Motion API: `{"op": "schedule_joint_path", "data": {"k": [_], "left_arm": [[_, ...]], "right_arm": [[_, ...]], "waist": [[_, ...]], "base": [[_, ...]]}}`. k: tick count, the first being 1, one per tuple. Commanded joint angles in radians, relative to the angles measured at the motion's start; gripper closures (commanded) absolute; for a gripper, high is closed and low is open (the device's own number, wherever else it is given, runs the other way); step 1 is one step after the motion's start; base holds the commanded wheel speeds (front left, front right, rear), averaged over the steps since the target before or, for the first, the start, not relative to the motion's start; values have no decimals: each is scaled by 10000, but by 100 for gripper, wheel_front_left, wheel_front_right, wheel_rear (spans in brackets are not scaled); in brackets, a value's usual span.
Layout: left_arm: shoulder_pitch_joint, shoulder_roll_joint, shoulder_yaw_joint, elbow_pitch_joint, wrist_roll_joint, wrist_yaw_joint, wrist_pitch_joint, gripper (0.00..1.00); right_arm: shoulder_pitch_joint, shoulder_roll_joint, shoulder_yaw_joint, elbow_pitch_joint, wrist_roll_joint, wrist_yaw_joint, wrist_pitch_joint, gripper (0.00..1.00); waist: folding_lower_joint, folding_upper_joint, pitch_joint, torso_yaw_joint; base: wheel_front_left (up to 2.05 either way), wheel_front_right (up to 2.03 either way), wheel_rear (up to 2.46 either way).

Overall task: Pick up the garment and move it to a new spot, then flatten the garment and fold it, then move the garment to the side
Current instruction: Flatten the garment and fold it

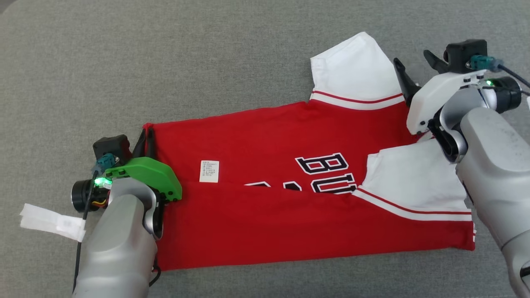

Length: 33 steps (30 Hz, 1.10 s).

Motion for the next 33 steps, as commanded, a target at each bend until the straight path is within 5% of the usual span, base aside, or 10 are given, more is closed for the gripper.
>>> {"op": "schedule_joint_path", "data": {"k": [1, 11, 17, 18, 19, 20, 33], "left_arm": [[-61, 14, -93, 140, 36, -45, 71, 100], [0, -5, -1218, -1390, -558, -238, 32, 100], [83, -6, -2181, -2067, -1182, 72, 29, 100], [82, -6, -2300, -2134, -1281, 130, 28, 100], [81, -6, -2402, -2188, -1356, 183, 29, 100], [72, -5, -2471, -2234, -1412, 219, 29, 100], [-601, -3, -2053, -3649, -1096, 551, 27, 100]], "right_arm": [[-317, -70, 69, 138, 89, -11, 71, 0], [-1545, -252, 760, 1553, 364, -13, 1128, 0], [-1887, -316, 1220, 2441, 234, -11, 1431, 0], [-1924, -320, 1351, 2584, 146, -11, 1477, 5], [-1961, -321, 1393, 2695, 176, -9, 1400, 62], [-2023, -344, 1389, 2772, 197, -8, 1287, 100], [-3334, -1102, 529, 3816, -887, -17, -2104, 100]], "waist": [[0, -1, 301, 329], [0, -1, 708, 1253], [0, -1, 913, 1629], [0, -1, 936, 1665], [0, -1, 947, 1690], [0, -1, 956, 1708], [0, -1, 871, 1470]], "base": [[0, 0, 0], [0, 0, 0], [0, 0, 0], [0, 0, 0], [0, 0, 0], [0, 0, 0], [0, 0, 0]]}}
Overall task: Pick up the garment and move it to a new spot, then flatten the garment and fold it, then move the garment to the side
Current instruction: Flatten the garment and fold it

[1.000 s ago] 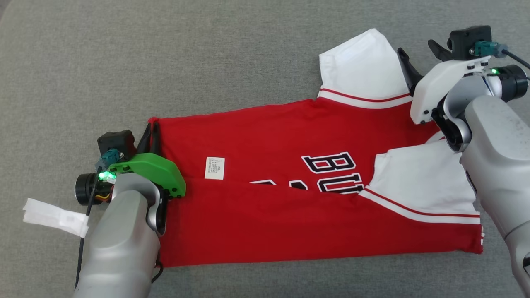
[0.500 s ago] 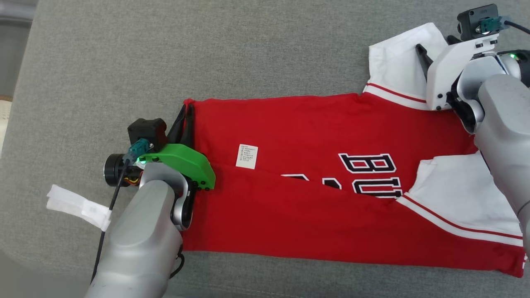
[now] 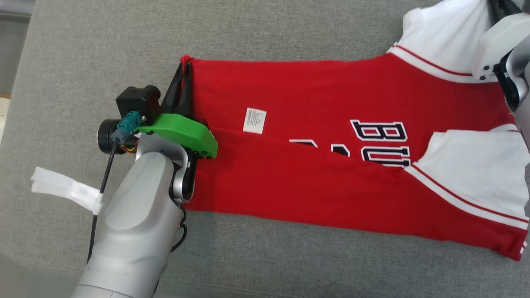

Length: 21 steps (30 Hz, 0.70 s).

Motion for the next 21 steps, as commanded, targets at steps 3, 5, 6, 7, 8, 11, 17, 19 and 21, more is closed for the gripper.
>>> {"op": "schedule_joint_path", "data": {"k": [3, 5, 6, 7, 8, 11, 17, 19, 21], "left_arm": [[-254, 64, 246, -389, 323, 124, 5, 100], [-257, 61, 427, -599, 490, 124, 5, 100], [-195, 58, 532, -649, 594, 99, 5, 100], [-130, 62, 627, -683, 676, 54, 5, 100], [-13, 62, 741, -716, 808, -12, 5, 100], [397, 58, 1005, -742, 1061, -149, 5, 100], [1520, 64, 1826, -797, 1615, -490, 3, 100], [1885, 62, 2037, -893, 1721, -601, 5, 100], [2276, 65, 2234, -1015, 1935, -744, 5, 100]], "right_arm": [[-328, -45, -461, -10, -378, -25, -328, 100], [-335, 63, -799, -269, -558, -25, -378, 100], [-226, 122, -981, -562, -653, -25, -384, 100], [-50, 189, -1153, -814, -686, -23, -380, 100], [219, 249, -1345, -1143, -752, -23, -367, 100], [1012, 453, -1948, -2131, -608, -22, -370, 100], [3561, 855, -2871, -4102, -127, -22, -375, 100], [4292, 937, -3066, -4619, 49, -22, -372, 100], [5140, 1097, -3207, -5107, 252, -22, -374, 100]], "waist": [[-1, 0, -132, -215], [-1, 0, -194, -354], [-1, 0, -230, -435], [-1, 0, -259, -499], [-1, 0, -307, -582], [-1, 0, -506, -804], [-1, 0, -1156, -1298], [-1, 0, -1333, -1412], [-1, 0, -1496, -1530]], "base": [[0, 0, 0], [0, 0, 0], [0, 0, 0], [0, 0, 0], [0, 0, 0], [0, 0, 0], [0, 0, 0], [0, 0, 0], [0, 0, 0]]}}
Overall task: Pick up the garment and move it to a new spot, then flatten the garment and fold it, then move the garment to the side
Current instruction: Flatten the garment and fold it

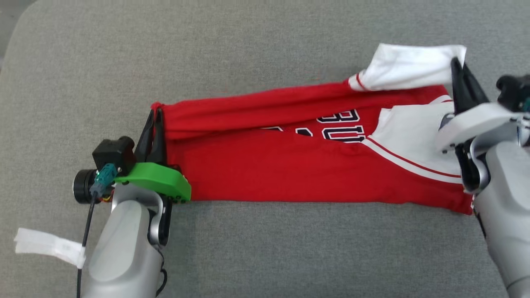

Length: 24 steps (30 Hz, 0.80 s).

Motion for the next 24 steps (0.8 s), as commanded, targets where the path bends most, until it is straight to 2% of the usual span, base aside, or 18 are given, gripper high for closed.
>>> {"op": "schedule_joint_path", "data": {"k": [1, 5, 11, 12, 13, 14, 15, 19, 24], "left_arm": [[366, 65, 123, -68, 191, -116, 5, 100], [1055, 67, 242, -166, 476, -325, 4, 100], [2086, 63, 413, -274, 485, -224, 4, 100], [2226, 65, 455, -334, 426, -159, 4, 94], [2374, 64, 459, -370, 405, -113, 4, 58], [2560, 62, 449, -418, 387, -35, 4, 0], [2689, 65, 470, -498, 369, 56, 4, 0], [3321, 56, 696, -1041, 163, 527, 4, 0], [3926, 55, 612, -1527, 118, 795, 4, 0]], "right_arm": [[635, 116, -99, -300, 147, -18, -39, 100], [1932, 440, -181, -861, 511, -18, -33, 100], [3020, 827, -265, -652, 617, -18, -34, 100], [3105, 883, -314, -532, 609, -18, -34, 100], [3167, 935, -386, -409, 654, -18, -34, 93], [3222, 989, -486, -230, 705, -18, -32, 41], [3222, 1037, -571, -148, 762, -18, -34, 0], [3194, 1199, -1144, -473, 823, -17, -34, 0], [3132, 1302, -1377, -535, 543, -15, -34, 0]], "waist": [[0, -1, -468, -396], [0, -1, -769, -586], [0, -1, -1072, -788], [0, -1, -1126, -792], [0, -1, -1159, -790], [0, -1, -1208, -773], [0, -1, -1232, -757], [0, -1, -1301, -646], [0, -1, -1303, -427]], "base": [[0, 0, 0], [0, 0, 0], [0, 0, 0], [0, 0, 0], [0, 0, 0], [0, 0, 0], [0, 0, 0], [0, 0, 0], [0, 0, 0]]}}
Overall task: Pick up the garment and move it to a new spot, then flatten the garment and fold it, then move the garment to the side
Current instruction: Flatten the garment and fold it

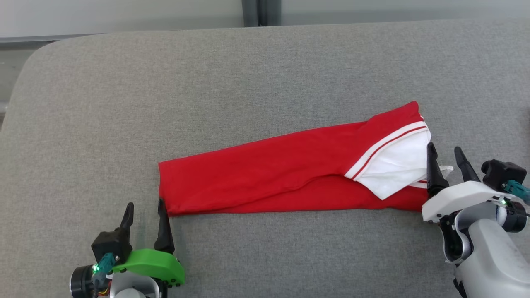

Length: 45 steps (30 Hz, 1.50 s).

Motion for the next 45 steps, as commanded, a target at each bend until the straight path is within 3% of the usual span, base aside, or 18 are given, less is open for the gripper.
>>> {"op": "schedule_joint_path", "data": {"k": [1, 11, 12, 15, 21, 27, 37, 45], "left_arm": [[116, 52, 0, -73, -38, 92, 4, 0], [-104, 49, -232, -216, -191, 176, 4, 0], [-109, 49, -234, -231, -195, 192, 4, 0], [-99, 49, -196, -254, -207, 234, 4, 0], [-100, 47, -212, -207, -263, 256, 4, 0], [-194, 52, -322, -154, -307, 212, 4, 0], [-68, 52, -640, -14, -393, 159, 4, 0], [-293, 46, -1166, 60, -444, 74, 4, 0]], "right_arm": [[-47, 39, 80, 295, -128, -13, -27, 0], [-869, 185, 599, 3132, -449, -11, 431, 1], [-888, 230, 720, 3309, -381, 0, 466, 100], [-973, 222, 898, 3518, -107, -4, 375, 100], [-1241, -549, 313, 3268, 201, -39, 9, 100], [-1036, -513, -243, 1449, -10, -14, -27, 100], [-255, -91, 2817, -1448, 1021, -5, 86, 100], [-391, 267, 5133, -1983, 1788, -5, 815, 100]], "waist": [[0, 0, 14, 115], [0, 0, 177, 559], [0, 0, 197, 576], [0, 0, 210, 576], [0, 0, 122, 421], [0, 0, 28, 374], [0, 0, -226, 823], [0, 0, -340, 1765]], "base": [[0, 0, 0], [0, 0, 0], [0, 0, 0], [0, 0, 0], [0, 0, 0], [0, 0, 0], [0, 0, 0], [0, 0, 0]]}}
